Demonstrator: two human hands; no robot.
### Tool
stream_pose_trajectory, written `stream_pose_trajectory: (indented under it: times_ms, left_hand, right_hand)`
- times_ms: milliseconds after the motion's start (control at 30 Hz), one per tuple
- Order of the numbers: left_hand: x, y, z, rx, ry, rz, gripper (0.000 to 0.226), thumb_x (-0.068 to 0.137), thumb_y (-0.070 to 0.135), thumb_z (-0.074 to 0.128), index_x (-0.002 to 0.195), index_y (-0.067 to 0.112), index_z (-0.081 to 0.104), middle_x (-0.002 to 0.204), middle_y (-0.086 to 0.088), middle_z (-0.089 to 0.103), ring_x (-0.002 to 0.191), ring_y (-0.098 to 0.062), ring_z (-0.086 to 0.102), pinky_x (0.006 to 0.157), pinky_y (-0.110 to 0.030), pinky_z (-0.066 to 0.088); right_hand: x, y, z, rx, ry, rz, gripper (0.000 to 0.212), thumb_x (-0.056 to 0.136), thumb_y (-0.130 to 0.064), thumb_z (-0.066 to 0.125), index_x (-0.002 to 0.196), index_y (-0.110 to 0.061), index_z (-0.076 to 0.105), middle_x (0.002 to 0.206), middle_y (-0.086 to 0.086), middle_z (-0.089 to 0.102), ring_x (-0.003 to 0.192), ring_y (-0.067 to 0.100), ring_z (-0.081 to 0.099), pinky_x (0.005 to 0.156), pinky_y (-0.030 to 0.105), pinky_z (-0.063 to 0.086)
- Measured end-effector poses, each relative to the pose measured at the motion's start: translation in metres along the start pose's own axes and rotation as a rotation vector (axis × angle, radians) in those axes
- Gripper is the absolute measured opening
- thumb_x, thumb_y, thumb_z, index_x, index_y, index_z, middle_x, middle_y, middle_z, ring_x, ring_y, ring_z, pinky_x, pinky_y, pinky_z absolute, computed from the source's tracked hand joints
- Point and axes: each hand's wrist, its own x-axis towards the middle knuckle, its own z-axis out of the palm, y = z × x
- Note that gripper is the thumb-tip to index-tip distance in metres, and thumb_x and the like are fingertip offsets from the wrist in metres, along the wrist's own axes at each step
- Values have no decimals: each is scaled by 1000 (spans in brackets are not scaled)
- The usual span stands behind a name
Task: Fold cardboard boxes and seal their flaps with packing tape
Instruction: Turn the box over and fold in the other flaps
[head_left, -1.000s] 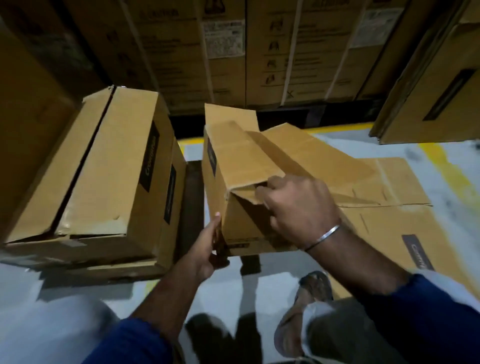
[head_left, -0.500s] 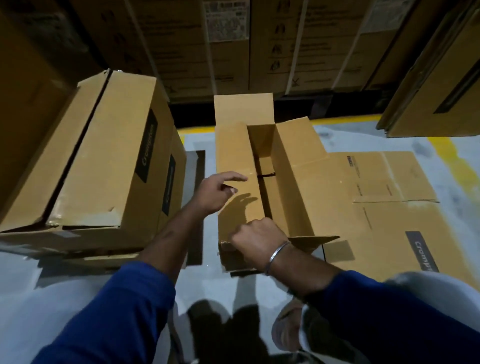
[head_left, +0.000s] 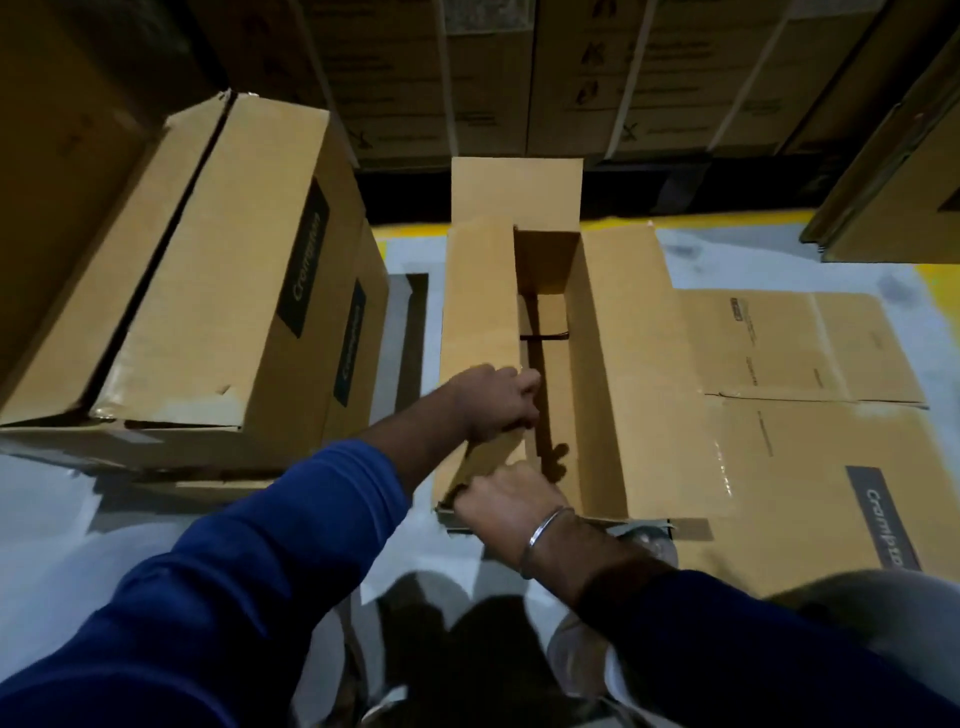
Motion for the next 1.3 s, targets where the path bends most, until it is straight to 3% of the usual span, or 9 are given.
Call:
stream_pose_trajectory:
  times_ms: [100, 267, 467, 767, 933, 1033, 1133, 1233, 1300]
  left_hand:
    - [-20, -20, -23, -2, 64, -78, 25, 89, 31, 76, 112, 30, 69, 106, 2, 47, 96, -15, 53, 65, -32, 42]
    - [-69, -59, -25, -32, -87, -242, 12, 94, 23, 71, 105, 24, 66, 114, 0, 51, 90, -12, 55, 68, -28, 53]
    - [-113, -84, 18, -329, -270, -335, 25, 92, 16, 72, 114, 28, 70, 138, 2, 48, 115, -12, 55, 98, -34, 56]
    - [-130, -88, 18, -773, -155, -506, 41, 95, 15, 69, 135, 21, 65, 137, 1, 61, 122, -15, 59, 103, -38, 52]
    - [-118, -82, 17, -892, -49, -580, 34, 99, 26, 67, 132, 20, 65, 127, 0, 67, 108, -11, 61, 83, -27, 48]
    - [-109, -81, 12, -891, -81, -527, 9, 100, 31, 66, 104, 26, 72, 104, 4, 70, 91, -7, 65, 68, -24, 46]
    - [-106, -79, 7, -841, -104, -464, 26, 100, 30, 65, 75, 27, 63, 81, 5, 67, 68, -1, 59, 59, -23, 40]
    - [-112, -85, 9, -876, -129, -425, 36, 101, 32, 63, 66, 23, 63, 62, 6, 59, 51, 3, 55, 57, -24, 43]
    - [-117, -93, 15, -892, -142, -401, 39, 101, 36, 63, 66, 19, 66, 59, 4, 60, 48, 0, 54, 55, -28, 47]
  right_hand:
    - [-2, 3, -2, 16, -8, 19, 23, 100, -4, 51, 112, -12, 69, 111, 10, 70, 103, 34, 68, 71, 38, 42]
    - [-6, -3, -6, 23, -24, 7, 18, 100, -6, 55, 110, -14, 68, 108, 9, 69, 100, 32, 69, 70, 37, 40]
    - [5, 18, 21, 147, -68, 173, 21, 99, -11, 53, 115, -17, 66, 116, 12, 67, 108, 35, 66, 75, 37, 39]
    - [35, 72, 54, 399, -63, 472, 48, 88, -50, 74, 126, -25, 60, 120, 9, 68, 110, 33, 64, 90, 40, 49]
    - [83, 102, 86, 468, -220, 562, 68, 83, -59, 76, 136, -23, 54, 130, 6, 64, 118, 31, 60, 103, 49, 42]
    - [106, 114, 110, 624, -363, 521, 93, 76, -56, 84, 151, -20, 44, 148, 6, 54, 129, 30, 55, 106, 44, 46]
    - [113, 114, 140, 703, -475, 481, 103, 74, -56, 86, 157, -20, 37, 162, 3, 38, 144, 26, 42, 116, 41, 39]
    - [115, 116, 149, 695, -490, 426, 89, 72, -57, 87, 145, -22, 52, 147, 2, 52, 131, 25, 52, 106, 38, 46]
    - [120, 128, 135, 726, -328, 421, 59, 78, -52, 84, 126, -25, 63, 122, -2, 62, 107, 21, 60, 90, 37, 52]
